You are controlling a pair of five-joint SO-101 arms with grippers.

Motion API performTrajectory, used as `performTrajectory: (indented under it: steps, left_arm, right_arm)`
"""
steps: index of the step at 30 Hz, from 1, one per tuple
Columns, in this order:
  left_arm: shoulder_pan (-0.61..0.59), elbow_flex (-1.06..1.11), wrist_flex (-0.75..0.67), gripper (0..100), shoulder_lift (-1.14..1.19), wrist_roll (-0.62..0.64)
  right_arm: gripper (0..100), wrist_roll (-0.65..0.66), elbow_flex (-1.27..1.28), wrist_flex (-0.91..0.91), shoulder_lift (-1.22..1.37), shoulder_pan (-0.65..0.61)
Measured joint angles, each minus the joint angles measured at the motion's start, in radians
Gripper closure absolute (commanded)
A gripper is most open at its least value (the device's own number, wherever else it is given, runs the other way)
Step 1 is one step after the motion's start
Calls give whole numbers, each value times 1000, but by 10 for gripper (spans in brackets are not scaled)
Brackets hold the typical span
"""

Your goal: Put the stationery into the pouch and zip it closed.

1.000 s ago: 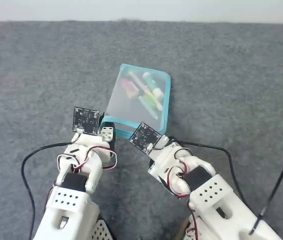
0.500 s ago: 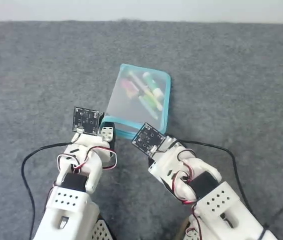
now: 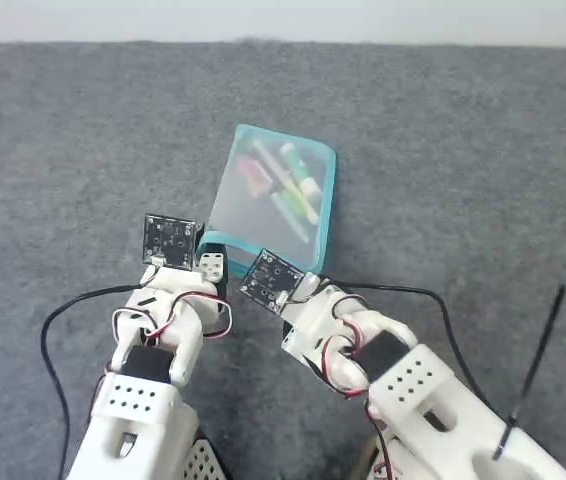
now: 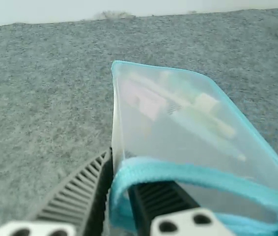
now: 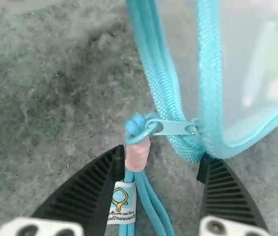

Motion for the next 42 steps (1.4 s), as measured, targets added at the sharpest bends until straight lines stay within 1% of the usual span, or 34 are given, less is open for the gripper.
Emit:
performTrajectory:
  steps: [3,5,8,11,14,17,19,22,24,29,35,37,41,42]
  left_arm:
    - [-2,0,0,990,0,2]
    - [-2,0,-5,990,0,2]
    - [-2,2,-26,990,0,2]
    - [-11,2,-26,990,0,15]
    - [-78,0,-28,990,0,94]
    - [-147,0,-28,990,0,163]
    - [-161,0,-28,990,0,175]
    - [-135,0,-28,990,0,175]
    - [-114,0,-28,990,0,170]
    - [-103,0,-28,990,0,157]
    - [-103,0,-28,990,0,157]
    - [-103,0,-28,990,0,157]
    - [-103,0,-28,990,0,157]
    - [-101,0,-28,990,0,157]
  right_arm:
    - [775,-2,-5,3,14,-25]
    - [790,-2,-25,40,14,-54]
    - [870,-23,-57,106,0,-87]
    - [929,-66,-71,112,-25,-92]
    - [894,-78,-72,107,-25,-54]
    - [815,-86,-72,107,-25,-29]
    - [760,-86,-72,103,-25,-31]
    - [712,-87,-71,87,-25,-21]
    - [710,-89,-71,44,-25,-25]
    - [710,-95,-43,-120,-25,-25]
    - [712,-195,-43,-170,-25,-26]
    - [738,-204,-41,-186,-25,-23]
    - [833,-212,-41,-218,-8,-20]
    - [839,-212,-41,-236,12,-18]
